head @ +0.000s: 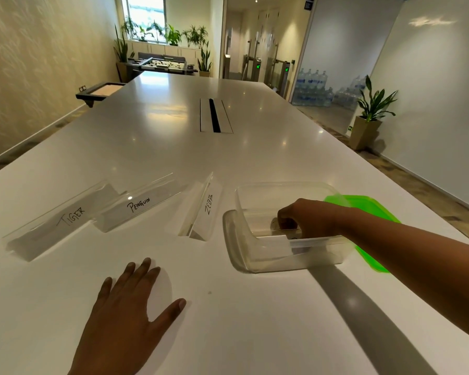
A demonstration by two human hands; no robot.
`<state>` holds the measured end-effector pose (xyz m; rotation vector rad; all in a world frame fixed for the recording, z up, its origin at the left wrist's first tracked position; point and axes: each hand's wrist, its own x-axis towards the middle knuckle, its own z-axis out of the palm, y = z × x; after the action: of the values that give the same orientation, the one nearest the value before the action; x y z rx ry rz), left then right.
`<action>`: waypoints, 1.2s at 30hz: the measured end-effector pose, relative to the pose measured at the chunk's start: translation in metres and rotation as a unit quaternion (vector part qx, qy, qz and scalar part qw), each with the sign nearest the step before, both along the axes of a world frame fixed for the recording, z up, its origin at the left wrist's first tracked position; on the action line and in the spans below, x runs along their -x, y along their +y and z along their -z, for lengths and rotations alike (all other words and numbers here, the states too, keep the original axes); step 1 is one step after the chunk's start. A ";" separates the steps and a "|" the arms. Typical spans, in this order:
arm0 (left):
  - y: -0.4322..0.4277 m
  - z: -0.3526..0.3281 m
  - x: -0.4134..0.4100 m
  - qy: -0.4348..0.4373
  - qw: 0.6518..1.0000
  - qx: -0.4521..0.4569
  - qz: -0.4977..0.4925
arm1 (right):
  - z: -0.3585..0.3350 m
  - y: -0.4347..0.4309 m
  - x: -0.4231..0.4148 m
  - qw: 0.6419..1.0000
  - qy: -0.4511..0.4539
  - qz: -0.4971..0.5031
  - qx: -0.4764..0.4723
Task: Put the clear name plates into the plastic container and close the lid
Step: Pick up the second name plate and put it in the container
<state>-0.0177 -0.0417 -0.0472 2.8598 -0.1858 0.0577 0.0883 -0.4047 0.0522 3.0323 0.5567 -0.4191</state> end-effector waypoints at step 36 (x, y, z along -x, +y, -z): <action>0.001 0.004 0.004 -0.015 1.000 0.002 0.012 | 0.068 0.135 0.150 0.926 -0.210 0.032 -0.312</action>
<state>-0.0212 -0.0403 -0.0514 2.8540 -0.2263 0.0967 -0.0622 -0.2694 -0.0158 3.5641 0.6567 0.5136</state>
